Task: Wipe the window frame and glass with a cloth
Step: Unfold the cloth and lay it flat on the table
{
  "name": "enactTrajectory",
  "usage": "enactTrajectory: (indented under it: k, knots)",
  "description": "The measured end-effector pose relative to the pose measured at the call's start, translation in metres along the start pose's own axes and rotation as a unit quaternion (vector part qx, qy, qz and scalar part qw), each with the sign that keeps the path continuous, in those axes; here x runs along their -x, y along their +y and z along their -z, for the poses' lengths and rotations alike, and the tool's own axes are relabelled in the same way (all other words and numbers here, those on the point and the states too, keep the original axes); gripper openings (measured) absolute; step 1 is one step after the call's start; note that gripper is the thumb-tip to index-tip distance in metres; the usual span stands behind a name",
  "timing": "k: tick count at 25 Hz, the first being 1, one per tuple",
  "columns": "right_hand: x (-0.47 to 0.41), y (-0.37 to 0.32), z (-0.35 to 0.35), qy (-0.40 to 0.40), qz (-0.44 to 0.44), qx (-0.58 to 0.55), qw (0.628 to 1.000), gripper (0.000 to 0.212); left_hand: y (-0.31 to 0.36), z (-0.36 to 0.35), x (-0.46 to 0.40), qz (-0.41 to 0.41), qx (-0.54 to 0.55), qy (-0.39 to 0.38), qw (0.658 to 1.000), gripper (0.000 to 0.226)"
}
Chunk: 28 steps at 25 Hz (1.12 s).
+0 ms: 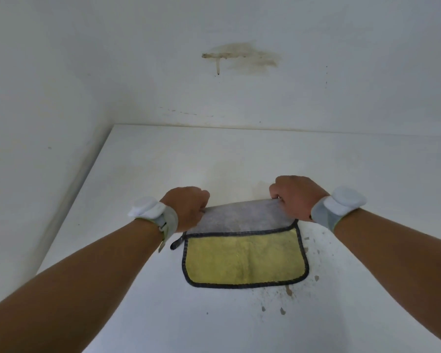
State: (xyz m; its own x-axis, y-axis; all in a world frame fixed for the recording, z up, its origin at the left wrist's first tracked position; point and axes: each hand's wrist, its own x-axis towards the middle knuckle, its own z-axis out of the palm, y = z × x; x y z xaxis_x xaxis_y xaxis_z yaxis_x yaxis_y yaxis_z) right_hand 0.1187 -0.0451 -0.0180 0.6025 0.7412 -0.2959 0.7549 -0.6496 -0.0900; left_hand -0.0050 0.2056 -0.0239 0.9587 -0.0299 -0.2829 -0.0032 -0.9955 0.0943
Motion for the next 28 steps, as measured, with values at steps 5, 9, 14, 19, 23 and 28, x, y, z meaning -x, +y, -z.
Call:
enactTrajectory:
  k: [5, 9, 14, 19, 23, 28]
  knots:
    - [0.057, -0.016, -0.009, 0.050, 0.088, -0.057, 0.993, 0.020, 0.017, -0.006, 0.057, -0.068, -0.004, 0.050, 0.996, 0.013]
    - [0.099, -0.033, -0.045, -0.036, 0.115, -0.046, 0.992, 0.017, 0.040, -0.027, 0.089, -0.107, -0.063, -0.055, 0.991, 0.024]
    - [0.082, -0.026, -0.036, -0.001, 0.029, -0.067, 0.997, 0.032, 0.040, -0.023, 0.075, -0.009, -0.015, -0.016, 1.000, 0.036]
    - [0.050, -0.029, -0.029, -0.025, -0.023, -0.041, 0.999, 0.049, 0.031, -0.028, 0.036, 0.051, 0.013, -0.076, 0.996, 0.050]
    - [0.040, -0.026, -0.033, -0.092, -0.050, -0.008, 0.994, 0.035, 0.029, -0.035, 0.031, 0.034, -0.001, -0.119, 0.992, 0.027]
    - [0.042, -0.020, -0.031, -0.066, -0.046, -0.031, 0.996, 0.017, 0.024, -0.029, 0.039, 0.019, 0.031, -0.081, 0.996, 0.010]
